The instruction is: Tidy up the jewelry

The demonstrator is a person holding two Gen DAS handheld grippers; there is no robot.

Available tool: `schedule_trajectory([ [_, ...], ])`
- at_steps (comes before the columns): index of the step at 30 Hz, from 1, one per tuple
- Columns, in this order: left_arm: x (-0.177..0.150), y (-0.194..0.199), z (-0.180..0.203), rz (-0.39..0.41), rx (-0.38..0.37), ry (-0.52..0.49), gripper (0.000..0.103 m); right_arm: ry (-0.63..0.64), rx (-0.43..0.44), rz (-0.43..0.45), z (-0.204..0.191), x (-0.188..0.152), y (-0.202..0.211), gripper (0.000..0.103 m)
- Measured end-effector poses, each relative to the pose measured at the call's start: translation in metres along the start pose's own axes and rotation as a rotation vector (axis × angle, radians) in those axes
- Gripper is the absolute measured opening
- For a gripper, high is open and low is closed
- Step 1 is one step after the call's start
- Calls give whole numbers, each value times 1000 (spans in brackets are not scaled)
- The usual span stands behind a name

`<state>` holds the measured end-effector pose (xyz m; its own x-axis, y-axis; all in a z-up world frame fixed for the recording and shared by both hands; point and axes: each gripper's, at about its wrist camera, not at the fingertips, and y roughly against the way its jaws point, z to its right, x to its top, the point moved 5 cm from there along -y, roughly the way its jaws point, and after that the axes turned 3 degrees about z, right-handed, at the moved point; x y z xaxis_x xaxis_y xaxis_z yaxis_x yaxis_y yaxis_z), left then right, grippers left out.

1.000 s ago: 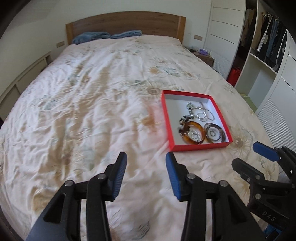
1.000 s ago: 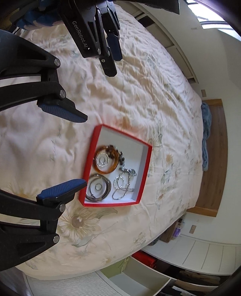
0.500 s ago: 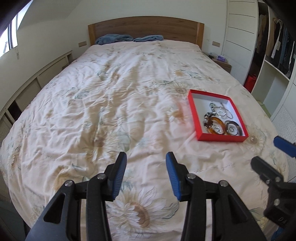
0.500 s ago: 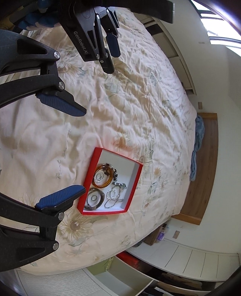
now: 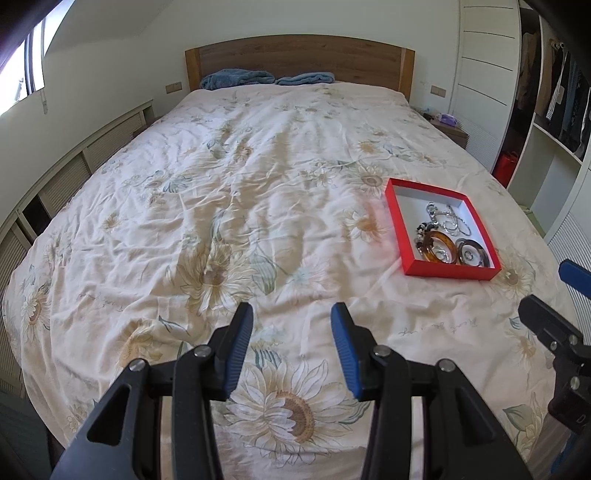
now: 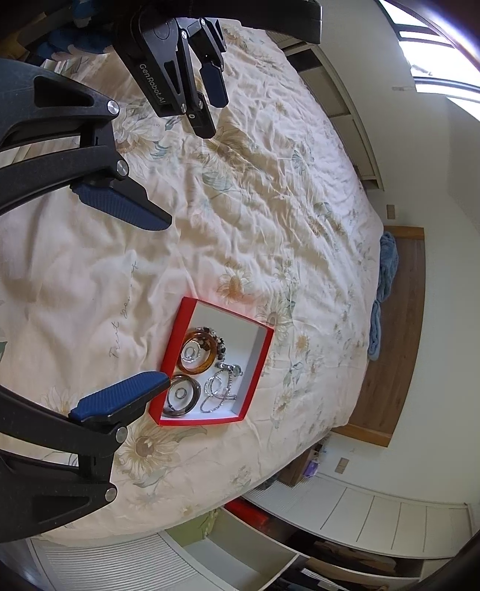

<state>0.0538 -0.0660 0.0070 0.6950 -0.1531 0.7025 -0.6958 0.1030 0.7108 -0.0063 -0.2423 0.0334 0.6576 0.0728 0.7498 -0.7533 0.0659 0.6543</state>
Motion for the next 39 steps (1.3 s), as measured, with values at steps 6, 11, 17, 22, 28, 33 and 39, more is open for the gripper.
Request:
schedule_trajectory([
  [6, -1, 4, -1, 7, 3, -2, 42, 8, 1, 16, -1, 1, 6, 78],
  [11, -1, 6, -2, 9, 2, -2, 42, 15, 3, 25, -2, 0, 10, 78],
  [17, -2, 12, 2, 14, -36, -4, 42, 16, 5, 32, -3, 0, 14, 78],
  [22, -3, 17, 7, 20, -52, -12, 42, 20, 7, 41, -5, 1, 19, 78],
  [28, -3, 18, 9, 24, -44, -15, 42, 19, 9, 45, -6, 1, 20, 78],
  [33, -5, 18, 8, 17, -46, -15, 42, 18, 8, 43, -6, 1, 21, 78],
  [39, -6, 17, 8, 16, -47, -15, 42, 11, 8, 37, -7, 0, 20, 78],
])
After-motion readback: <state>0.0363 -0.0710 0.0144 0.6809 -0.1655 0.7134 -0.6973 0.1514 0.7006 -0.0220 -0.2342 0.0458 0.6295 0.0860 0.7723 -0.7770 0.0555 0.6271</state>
